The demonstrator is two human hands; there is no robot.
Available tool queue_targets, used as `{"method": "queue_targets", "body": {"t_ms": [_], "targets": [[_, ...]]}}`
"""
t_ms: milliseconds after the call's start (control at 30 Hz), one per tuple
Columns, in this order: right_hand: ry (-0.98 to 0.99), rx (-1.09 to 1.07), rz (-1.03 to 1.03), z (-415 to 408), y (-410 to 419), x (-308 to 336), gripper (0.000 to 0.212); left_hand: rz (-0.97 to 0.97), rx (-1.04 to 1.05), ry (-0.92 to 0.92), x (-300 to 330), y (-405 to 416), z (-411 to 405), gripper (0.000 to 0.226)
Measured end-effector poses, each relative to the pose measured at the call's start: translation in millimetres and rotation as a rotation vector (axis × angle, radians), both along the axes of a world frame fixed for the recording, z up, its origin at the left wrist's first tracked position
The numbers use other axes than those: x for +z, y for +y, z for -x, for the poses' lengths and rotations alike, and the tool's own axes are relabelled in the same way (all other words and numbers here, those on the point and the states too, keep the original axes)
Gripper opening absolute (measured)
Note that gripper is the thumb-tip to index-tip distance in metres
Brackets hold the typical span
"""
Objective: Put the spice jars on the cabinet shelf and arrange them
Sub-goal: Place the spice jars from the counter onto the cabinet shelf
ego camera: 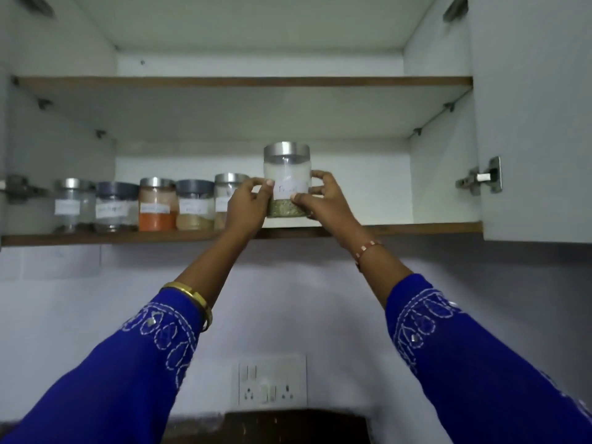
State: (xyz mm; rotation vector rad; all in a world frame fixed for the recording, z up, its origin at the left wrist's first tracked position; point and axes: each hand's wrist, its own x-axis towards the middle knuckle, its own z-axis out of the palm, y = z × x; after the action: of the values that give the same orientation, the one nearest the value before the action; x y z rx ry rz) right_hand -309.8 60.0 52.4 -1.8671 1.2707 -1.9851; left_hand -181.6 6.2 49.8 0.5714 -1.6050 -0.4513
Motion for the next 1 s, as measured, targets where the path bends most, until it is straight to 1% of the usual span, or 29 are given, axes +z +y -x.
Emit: {"method": "queue_targets", "body": {"t_ms": [100,167,233,400,533,567,600,667,700,733,767,800,833,867,900,933,967,1000], "targets": [[0.097,-0.036,-0.045,-2,-26,6,0.060,-0.025,0.071,-0.054,4,-28,-1,0.035],[0.191,-0.091,-0.070,-3,-40,5,0.061,-0.064,0.076,-0.044,0,-39,0,0.030],[0.235,-0.126,-0.096,-4,-53,5,0.059,-0.081,0.096,-0.042,-1,-47,2,0.031],[0.335,-0.251,-0.209,-4,-76,15,0.051,-0.144,0.165,-0.108,11,-61,6,0.041],[0.341,-0.352,-0.209,-5,-91,15,0.035,-0.161,0.251,-0.163,12,-74,10,0.048],[0.334,-0.373,-0.207,-5,-95,15,0.031,-0.154,0.280,-0.176,12,-76,11,0.044],[0.325,-0.391,-0.208,-6,-98,14,0.029,-0.138,0.304,-0.190,12,-76,13,0.035],[0.315,-0.417,-0.210,-6,-101,15,0.030,-0.151,0.328,-0.191,12,-78,15,0.007],[0.305,-0.429,-0.208,-5,-102,16,0.032,-0.155,0.323,-0.185,12,-80,16,0.008],[0.300,-0.444,-0.218,-5,-103,16,0.033,-0.163,0.322,-0.191,12,-76,15,0.017],[0.302,-0.450,-0.218,-6,-101,16,0.031,-0.167,0.317,-0.188,13,-77,14,0.019],[0.301,-0.454,-0.235,-4,-103,17,0.025,-0.169,0.314,-0.194,13,-75,12,0.012],[0.294,-0.461,-0.243,-4,-101,16,0.017,-0.168,0.306,-0.186,13,-76,11,0.017],[0.289,-0.471,-0.256,-4,-100,15,0.022,-0.161,0.296,-0.187,12,-75,9,0.031],[0.285,-0.473,-0.254,-5,-95,13,0.027,-0.149,0.287,-0.190,11,-74,7,0.038],[0.280,-0.466,-0.254,-5,-92,13,0.019,-0.126,0.275,-0.191,9,-71,6,0.040],[0.281,-0.457,-0.225,-7,-85,11,0.017,-0.095,0.252,-0.177,7,-67,4,0.039],[0.265,-0.438,-0.191,-8,-80,9,0.031,-0.059,0.219,-0.154,3,-63,2,0.038]]}}
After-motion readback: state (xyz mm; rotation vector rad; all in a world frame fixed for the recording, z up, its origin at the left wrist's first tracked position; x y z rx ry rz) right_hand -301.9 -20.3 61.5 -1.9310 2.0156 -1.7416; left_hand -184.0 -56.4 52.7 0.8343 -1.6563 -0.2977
